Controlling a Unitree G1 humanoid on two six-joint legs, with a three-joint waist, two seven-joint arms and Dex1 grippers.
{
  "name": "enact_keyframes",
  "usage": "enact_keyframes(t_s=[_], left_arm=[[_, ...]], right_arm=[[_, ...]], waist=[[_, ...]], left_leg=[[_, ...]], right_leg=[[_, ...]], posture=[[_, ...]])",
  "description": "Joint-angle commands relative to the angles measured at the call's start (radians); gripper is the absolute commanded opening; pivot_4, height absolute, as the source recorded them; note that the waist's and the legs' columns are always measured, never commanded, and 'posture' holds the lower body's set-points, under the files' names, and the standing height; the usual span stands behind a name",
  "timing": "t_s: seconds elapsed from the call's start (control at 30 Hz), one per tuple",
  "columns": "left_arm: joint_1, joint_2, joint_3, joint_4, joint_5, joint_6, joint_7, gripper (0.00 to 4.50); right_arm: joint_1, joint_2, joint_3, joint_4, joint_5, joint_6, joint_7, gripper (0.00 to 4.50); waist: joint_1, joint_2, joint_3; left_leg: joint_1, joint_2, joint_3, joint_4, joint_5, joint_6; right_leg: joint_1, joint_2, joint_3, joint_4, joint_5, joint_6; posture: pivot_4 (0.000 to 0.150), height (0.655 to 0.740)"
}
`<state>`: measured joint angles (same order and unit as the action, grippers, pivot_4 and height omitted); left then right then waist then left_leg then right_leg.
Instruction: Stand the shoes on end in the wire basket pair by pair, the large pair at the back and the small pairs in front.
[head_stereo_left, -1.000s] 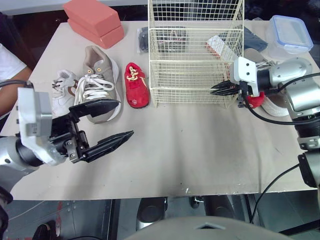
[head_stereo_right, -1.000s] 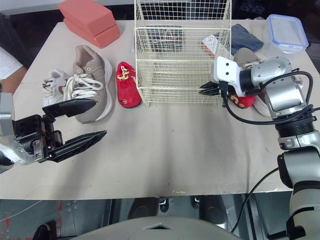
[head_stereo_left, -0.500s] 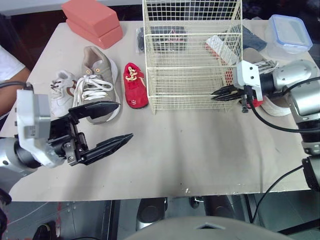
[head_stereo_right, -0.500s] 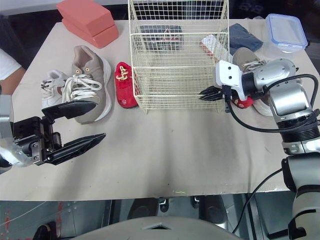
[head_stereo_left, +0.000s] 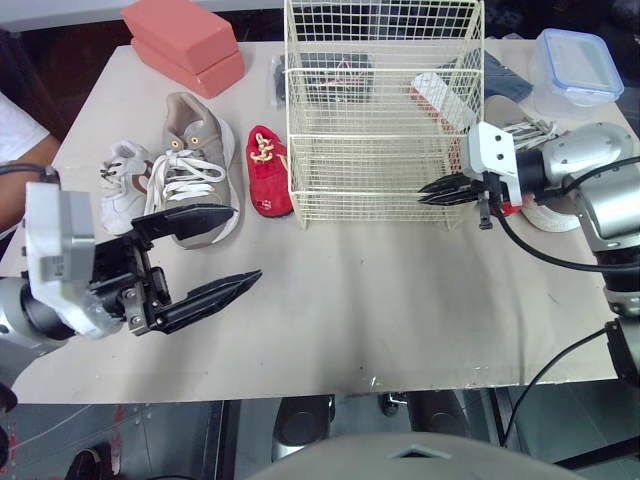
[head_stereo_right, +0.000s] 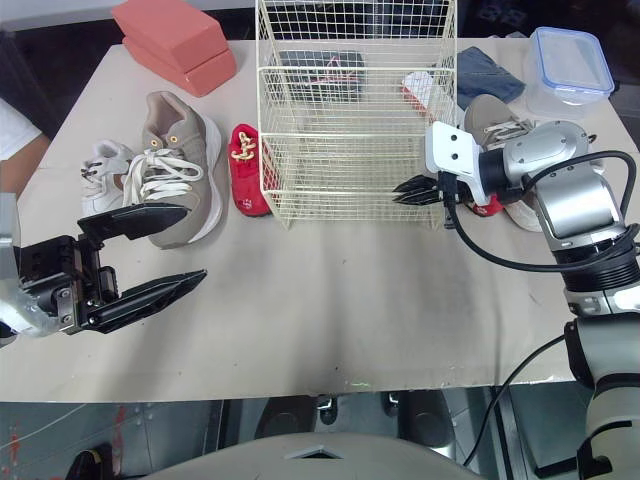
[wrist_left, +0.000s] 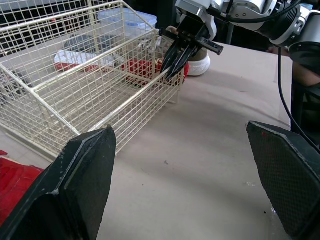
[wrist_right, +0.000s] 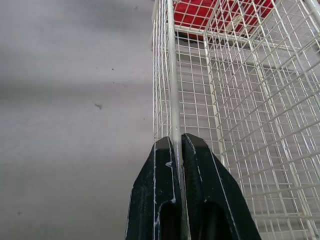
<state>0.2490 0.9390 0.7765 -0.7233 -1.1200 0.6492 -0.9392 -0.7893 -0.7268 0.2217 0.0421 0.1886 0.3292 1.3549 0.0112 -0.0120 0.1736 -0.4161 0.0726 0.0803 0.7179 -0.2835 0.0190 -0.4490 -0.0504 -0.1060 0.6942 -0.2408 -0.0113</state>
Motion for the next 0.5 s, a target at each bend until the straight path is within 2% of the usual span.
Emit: enact_keyframes(t_s=[0.03,0.2,0.37,0.5], left_arm=[[0.003,0.006,0.036,-0.002,0.011,-0.014,-0.004,4.50],[-0.023,0.000,0.038,0.008,0.012,-0.032,0.010,4.50],[-0.157,0.051,0.074,0.091,-0.070,-0.016,0.070,4.50],[-0.141,-0.011,-0.008,0.148,0.060,-0.079,0.023,4.50]], right_arm=[[-0.002,0.001,-0.029,-0.044,0.031,0.002,-0.003,0.02],[0.000,-0.002,-0.030,-0.029,0.022,-0.022,-0.009,0.02],[0.003,0.006,-0.038,-0.026,0.027,-0.033,-0.020,0.02],[0.005,0.006,-0.043,-0.024,0.025,-0.042,-0.030,0.02]], waist=[[0.000,0.000,0.000],[0.000,0.000,0.000],[-0.001,0.000,0.000],[-0.004,0.001,0.001]], left_leg=[[0.000,0.000,0.000,0.000,0.000,0.000],[0.000,0.000,0.000,0.000,0.000,0.000],[0.000,0.000,0.000,0.000,0.000,0.000],[0.001,0.000,0.002,0.000,0.000,0.000]], right_leg=[[0.000,0.000,0.000,0.000,0.000,0.000],[0.000,0.000,0.000,0.000,0.000,0.000],[0.000,0.000,0.000,0.000,0.000,0.000],[0.000,0.001,0.000,0.000,0.000,0.000]], posture=[[0.150,0.6860],[0.150,0.6860],[0.150,0.6860],[0.150,0.6860]])
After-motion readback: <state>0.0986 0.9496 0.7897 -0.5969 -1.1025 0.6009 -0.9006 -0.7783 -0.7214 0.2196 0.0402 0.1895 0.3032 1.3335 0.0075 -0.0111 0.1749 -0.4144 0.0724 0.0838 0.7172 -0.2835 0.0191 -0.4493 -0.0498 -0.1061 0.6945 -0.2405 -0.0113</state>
